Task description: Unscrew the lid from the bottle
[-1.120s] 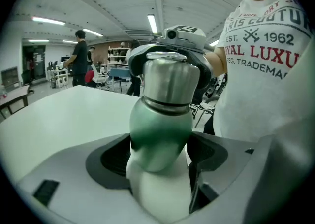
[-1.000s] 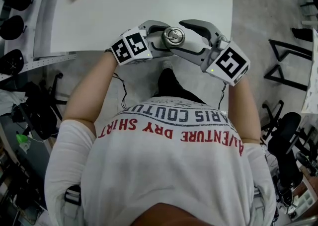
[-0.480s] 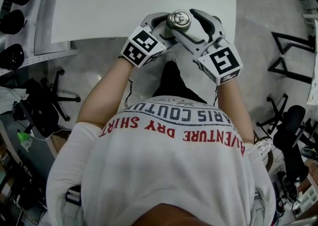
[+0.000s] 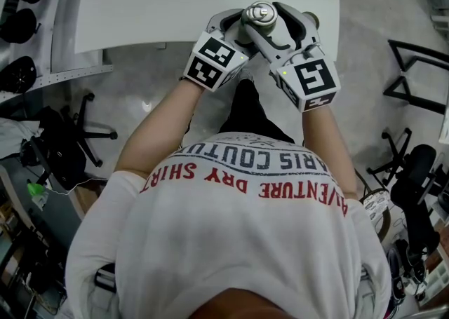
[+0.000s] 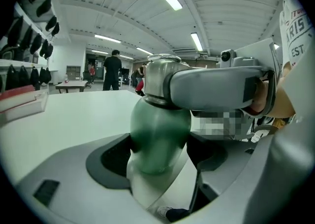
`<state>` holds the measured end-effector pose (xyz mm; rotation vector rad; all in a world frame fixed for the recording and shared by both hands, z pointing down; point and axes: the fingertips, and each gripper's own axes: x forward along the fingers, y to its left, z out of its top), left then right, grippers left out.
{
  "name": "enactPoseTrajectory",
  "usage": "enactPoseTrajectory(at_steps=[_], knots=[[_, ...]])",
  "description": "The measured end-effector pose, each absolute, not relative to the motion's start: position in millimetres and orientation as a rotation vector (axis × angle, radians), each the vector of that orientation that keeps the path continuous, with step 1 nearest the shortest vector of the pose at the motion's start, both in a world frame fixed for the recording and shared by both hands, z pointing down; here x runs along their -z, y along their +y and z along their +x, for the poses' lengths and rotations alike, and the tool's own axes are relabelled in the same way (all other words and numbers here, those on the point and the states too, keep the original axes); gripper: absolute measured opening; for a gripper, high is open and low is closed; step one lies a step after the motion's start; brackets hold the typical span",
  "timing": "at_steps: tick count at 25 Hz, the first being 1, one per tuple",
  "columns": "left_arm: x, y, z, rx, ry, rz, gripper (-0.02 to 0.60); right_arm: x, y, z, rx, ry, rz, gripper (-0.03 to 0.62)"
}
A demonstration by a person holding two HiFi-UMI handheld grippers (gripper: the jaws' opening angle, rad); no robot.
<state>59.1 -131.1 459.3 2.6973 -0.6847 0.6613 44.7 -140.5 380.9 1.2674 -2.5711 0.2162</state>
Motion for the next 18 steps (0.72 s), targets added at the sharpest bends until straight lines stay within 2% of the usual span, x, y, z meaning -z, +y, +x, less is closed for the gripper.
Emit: enactPoseTrajectory(at_steps=[5, 18], knots=[[-458.8, -131.0, 60.0, -0.657, -0.694, 2.695, 0.365, -381.7, -140.5, 44.2, -0.196, -2.559, 1.264, 0.256], [-460.8, -131.5, 57.3, -0.709, -0.517, 2.755, 0.367, -383.4, -140.1, 36.9, -0.168, -2.637, 1.006, 0.256]])
